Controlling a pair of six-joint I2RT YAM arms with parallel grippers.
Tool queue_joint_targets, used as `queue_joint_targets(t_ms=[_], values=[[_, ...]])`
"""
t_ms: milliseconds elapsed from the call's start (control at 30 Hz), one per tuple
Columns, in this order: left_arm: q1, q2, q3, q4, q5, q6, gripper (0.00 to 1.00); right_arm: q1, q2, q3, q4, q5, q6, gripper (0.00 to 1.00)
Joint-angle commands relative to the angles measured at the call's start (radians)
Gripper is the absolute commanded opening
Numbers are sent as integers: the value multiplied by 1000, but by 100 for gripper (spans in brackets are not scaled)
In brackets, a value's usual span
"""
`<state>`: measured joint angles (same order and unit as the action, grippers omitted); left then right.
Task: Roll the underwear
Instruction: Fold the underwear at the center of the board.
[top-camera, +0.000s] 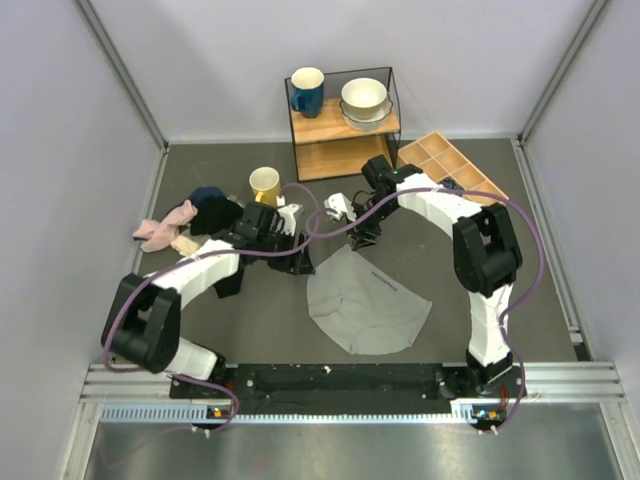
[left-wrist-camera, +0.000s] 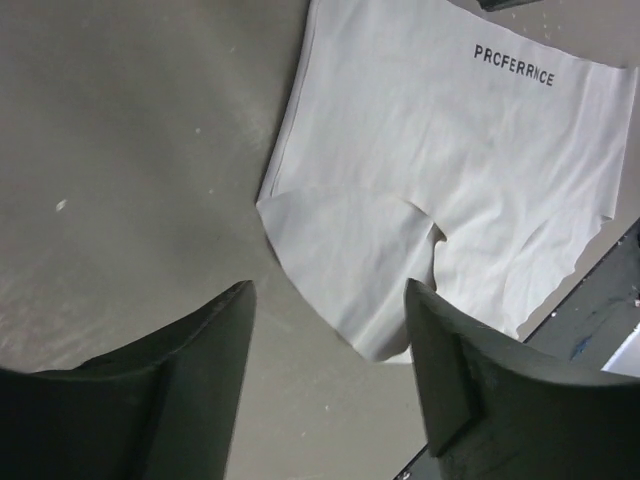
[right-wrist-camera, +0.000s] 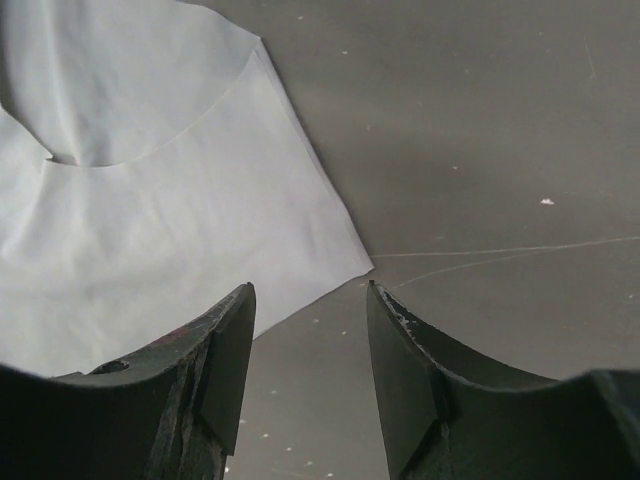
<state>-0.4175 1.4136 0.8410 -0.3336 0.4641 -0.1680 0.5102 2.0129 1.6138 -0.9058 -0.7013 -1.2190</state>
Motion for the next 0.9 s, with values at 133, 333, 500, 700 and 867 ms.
queue_joint_targets(t_ms=[133,333,500,700,867], values=[[0,261,75,162,130,-122,46,-24,6,75,-19,-138,-10,48],[0,300,87,119,9,-87,45,-38,10,69,-19,-165,7,47],[-1,303,92,119,-39,-76,45,-41,27,74,-18,-171,27,46],[-4,352,132,85,-50,-62,45,-42,40,81,-18,-175,52,45],[-18,377,150,50,-54,-53,38,-50,49,80,-18,-179,62,45]])
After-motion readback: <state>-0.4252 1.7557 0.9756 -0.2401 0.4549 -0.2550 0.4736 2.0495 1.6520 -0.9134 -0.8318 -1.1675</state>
